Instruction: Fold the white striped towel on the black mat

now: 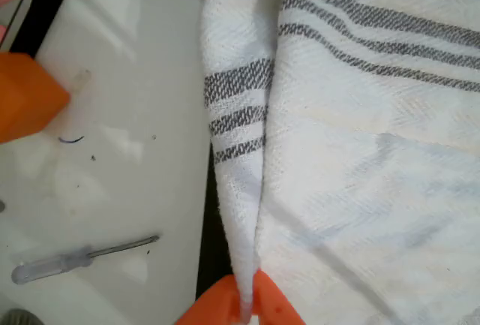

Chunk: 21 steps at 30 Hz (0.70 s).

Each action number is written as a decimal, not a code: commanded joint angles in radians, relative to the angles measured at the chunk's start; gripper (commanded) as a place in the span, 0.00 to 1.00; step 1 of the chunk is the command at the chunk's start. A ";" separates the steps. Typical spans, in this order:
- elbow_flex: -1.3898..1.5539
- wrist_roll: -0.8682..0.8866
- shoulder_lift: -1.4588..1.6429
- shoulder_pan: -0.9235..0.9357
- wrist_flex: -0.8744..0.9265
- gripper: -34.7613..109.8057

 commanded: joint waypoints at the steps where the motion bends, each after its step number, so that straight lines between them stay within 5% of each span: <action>1: -0.035 -0.005 0.089 0.008 0.048 0.24; 21: 0.095 -0.193 0.744 0.439 0.396 0.24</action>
